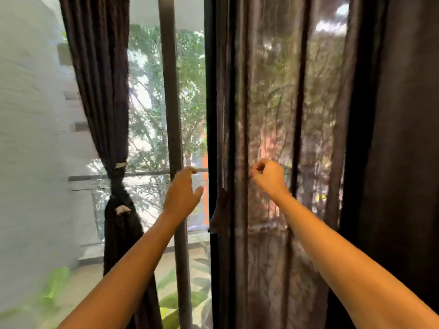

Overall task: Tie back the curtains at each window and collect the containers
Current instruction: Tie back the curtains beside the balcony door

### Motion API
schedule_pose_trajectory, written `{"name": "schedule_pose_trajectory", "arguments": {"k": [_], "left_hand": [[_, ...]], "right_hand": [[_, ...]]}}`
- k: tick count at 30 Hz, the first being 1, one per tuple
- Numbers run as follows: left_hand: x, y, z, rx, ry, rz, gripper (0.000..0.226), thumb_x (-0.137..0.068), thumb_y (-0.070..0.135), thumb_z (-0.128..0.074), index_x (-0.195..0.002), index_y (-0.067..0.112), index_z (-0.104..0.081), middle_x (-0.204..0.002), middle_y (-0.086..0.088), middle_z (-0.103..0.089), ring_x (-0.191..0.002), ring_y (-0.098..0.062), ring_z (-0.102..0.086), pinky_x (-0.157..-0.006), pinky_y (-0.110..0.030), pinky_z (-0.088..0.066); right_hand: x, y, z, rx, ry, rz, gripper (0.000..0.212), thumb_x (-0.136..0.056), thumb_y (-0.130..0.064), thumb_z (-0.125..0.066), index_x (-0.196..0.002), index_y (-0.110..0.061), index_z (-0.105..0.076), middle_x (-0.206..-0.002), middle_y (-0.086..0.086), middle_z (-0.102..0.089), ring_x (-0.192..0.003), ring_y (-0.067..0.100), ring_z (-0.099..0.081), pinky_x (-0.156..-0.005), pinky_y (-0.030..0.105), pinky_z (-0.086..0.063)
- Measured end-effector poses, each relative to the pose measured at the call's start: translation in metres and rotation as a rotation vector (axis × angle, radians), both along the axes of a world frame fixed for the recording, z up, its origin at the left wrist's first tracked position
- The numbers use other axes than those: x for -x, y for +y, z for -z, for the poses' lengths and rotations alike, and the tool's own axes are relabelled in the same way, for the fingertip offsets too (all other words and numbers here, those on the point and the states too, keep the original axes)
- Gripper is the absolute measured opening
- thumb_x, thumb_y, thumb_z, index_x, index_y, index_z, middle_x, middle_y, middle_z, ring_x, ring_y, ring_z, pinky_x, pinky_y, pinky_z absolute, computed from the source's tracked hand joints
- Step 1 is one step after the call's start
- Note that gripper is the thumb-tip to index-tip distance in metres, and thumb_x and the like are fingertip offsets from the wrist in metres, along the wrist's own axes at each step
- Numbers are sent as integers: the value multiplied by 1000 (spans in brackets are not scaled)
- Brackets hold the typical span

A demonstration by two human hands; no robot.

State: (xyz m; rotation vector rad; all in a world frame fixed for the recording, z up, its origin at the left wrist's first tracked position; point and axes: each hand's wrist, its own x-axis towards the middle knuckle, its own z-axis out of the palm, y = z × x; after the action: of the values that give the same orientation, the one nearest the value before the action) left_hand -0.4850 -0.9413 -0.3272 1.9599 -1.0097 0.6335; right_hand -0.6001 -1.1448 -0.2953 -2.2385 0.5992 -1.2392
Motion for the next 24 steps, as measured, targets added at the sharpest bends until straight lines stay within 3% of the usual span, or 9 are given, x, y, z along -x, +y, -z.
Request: {"name": "schedule_pose_trajectory", "arguments": {"k": [4,9,15,20,24], "left_hand": [[5,-31,-16,59,-30,5,47,-83,29,-66,-122,7,-51,-113,-14,-53,-99,-33,-57,-85,-38,-45],[25,-86,-47,92,-50,-34,63,-84,38,-67,-131,3,-44,-128,-20,-50,-120,-33,-46,-100,-36,-36],[38,-122,-80,154,-12,-87,63,-84,30,-68,-135,6,-40,-138,-21,-39,-125,-32,-42,-101,-33,-32],[32,-135,-105,130,-40,-127,66,-84,38,-67,-137,13,-37,-143,-23,-33,-127,-36,-40,-102,-42,-37],[36,-143,-130,112,-82,-172,67,-85,36,-66,-138,8,-37,-145,-26,-27,-125,-39,-41,-101,-44,-37]], "right_hand": [[12,-37,-16,62,-12,47,13,-83,-15,-58,-90,-8,-66,-96,18,-65,-92,35,-61,-81,40,-50],[36,-103,-42,178,-70,131,29,-86,-25,-62,-107,-7,-55,-115,17,-46,-105,38,-45,-92,45,-42],[41,-156,-76,222,-111,160,47,-85,-36,-64,-117,-6,-48,-123,19,-41,-112,40,-40,-96,46,-37],[49,-185,-101,260,-188,186,42,-88,-34,-61,-114,-4,-47,-122,17,-40,-110,37,-39,-93,43,-37],[56,-202,-118,303,-205,292,38,-89,-32,-59,-113,-5,-47,-122,18,-41,-111,38,-40,-96,44,-37]]}}
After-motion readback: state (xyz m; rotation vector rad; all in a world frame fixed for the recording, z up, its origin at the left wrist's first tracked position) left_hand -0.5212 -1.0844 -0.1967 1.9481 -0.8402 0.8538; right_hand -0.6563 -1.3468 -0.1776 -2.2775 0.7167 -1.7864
